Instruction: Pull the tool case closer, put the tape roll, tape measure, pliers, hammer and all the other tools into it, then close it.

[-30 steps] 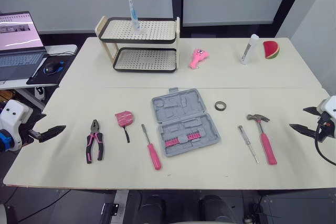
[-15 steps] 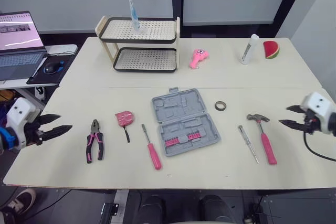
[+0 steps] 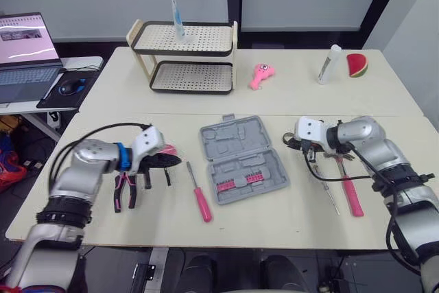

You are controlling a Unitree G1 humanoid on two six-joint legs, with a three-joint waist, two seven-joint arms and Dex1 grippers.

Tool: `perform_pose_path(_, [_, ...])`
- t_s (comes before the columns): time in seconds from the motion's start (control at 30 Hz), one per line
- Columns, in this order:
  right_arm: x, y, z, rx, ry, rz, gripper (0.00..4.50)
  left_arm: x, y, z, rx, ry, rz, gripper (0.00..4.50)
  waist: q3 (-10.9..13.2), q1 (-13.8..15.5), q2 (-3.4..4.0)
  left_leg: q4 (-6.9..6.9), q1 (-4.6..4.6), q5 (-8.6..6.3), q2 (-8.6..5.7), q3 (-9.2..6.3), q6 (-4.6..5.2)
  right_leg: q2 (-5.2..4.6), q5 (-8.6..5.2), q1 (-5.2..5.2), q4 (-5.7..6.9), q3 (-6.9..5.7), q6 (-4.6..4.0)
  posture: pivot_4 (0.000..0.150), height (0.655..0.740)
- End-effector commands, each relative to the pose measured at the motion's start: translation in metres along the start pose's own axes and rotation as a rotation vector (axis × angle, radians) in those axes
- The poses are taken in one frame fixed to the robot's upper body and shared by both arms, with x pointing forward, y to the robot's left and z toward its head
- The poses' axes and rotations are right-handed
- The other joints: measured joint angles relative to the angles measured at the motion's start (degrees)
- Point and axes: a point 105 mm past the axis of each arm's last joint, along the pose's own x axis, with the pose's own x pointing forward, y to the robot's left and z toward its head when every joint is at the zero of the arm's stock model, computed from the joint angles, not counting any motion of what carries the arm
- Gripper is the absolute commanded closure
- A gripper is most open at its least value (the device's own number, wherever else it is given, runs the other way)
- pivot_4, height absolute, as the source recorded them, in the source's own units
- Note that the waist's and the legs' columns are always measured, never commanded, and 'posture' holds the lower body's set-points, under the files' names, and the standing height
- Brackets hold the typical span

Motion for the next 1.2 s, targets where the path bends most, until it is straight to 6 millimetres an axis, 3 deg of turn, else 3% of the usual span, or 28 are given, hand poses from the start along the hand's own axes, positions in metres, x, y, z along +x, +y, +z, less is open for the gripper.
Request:
perform_pose_path(0.03, [0.001, -0.015, 0.005, -0.084, 0.026, -0.047, 4.48, 0.011, 0.004, 0.004, 0.034, 0.015, 0.022, 4.50, 0.0, -0.1, 0.00, 0.00, 0.00, 0.00, 0.00, 0.00, 0.00, 0.01, 0.00, 0.00, 0.01, 0.00, 0.00, 0.150, 0.7400])
perform_pose_path(0.33, [0.025, -0.015, 0.010, -0.085, 0.021, -0.036, 4.48, 0.041, 0.005, 0.008, 0.039, 0.017, 0.041, 4.50, 0.0, -1.3, 0.00, 0.00, 0.01, 0.01, 0.04, -0.03, -0.01, 0.06, 0.00, 0.01, 0.02, -0.01, 0.00, 0.150, 0.7400])
perform_pose_path(0.73, [0.052, -0.009, 0.044, -0.126, -0.039, 0.008, 4.48, 0.061, 0.004, 0.014, 0.044, 0.023, 0.033, 4.50, 0.0, -1.4, 0.01, 0.02, 0.02, 0.02, 0.02, -0.12, -0.03, 0.07, 0.00, 0.02, 0.04, -0.02, 0.00, 0.150, 0.7400])
perform_pose_path(1.2, [0.049, 0.011, 0.024, -0.128, 0.022, 0.142, 4.48, 0.080, -0.005, 0.022, 0.080, 0.021, -0.030, 4.50, 0.0, -1.2, 0.01, 0.05, 0.03, 0.02, -0.01, -0.16, -0.04, 0.06, 0.00, 0.07, 0.04, -0.03, 0.00, 0.150, 0.7400])
